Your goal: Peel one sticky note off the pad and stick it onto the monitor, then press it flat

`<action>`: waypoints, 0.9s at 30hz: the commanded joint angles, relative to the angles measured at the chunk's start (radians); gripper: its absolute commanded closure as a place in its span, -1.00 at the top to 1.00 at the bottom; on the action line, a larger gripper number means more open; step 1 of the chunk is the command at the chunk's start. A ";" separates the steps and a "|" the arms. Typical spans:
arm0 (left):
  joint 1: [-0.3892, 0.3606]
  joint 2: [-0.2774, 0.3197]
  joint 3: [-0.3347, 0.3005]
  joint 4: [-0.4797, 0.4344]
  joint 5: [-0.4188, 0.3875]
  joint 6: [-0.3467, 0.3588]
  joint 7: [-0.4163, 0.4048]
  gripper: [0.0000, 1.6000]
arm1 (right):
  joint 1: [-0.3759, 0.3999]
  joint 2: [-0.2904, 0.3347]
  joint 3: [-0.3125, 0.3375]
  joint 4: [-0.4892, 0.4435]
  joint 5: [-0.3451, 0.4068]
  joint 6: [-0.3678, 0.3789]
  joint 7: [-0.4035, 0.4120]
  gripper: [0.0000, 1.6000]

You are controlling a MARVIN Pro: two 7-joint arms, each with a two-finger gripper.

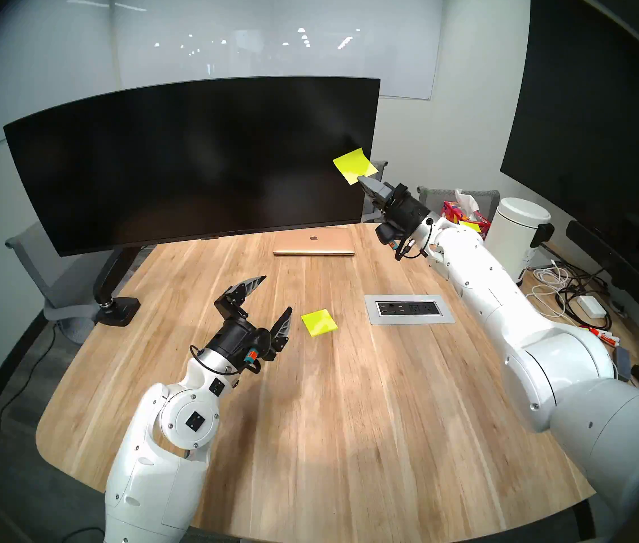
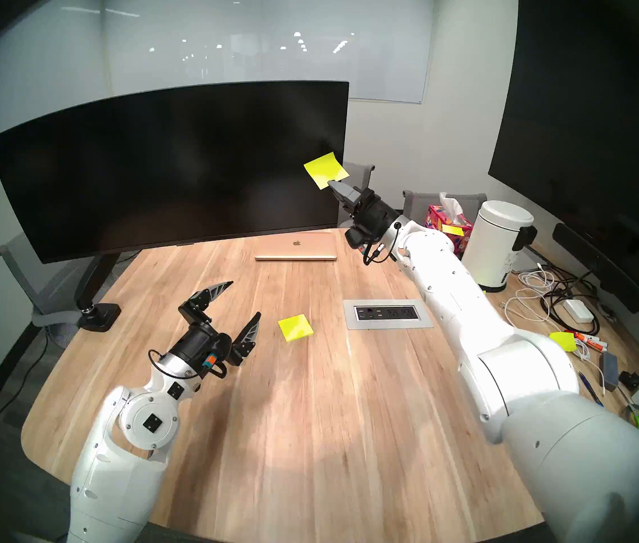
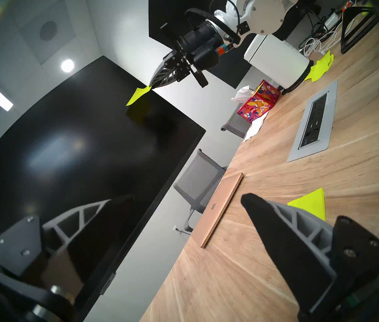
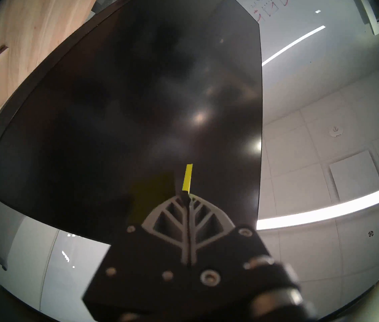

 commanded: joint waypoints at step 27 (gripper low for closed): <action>0.000 -0.001 -0.002 -0.024 0.002 -0.001 0.005 1.00 | 0.121 -0.071 -0.001 0.170 -0.018 0.024 -0.056 -1.00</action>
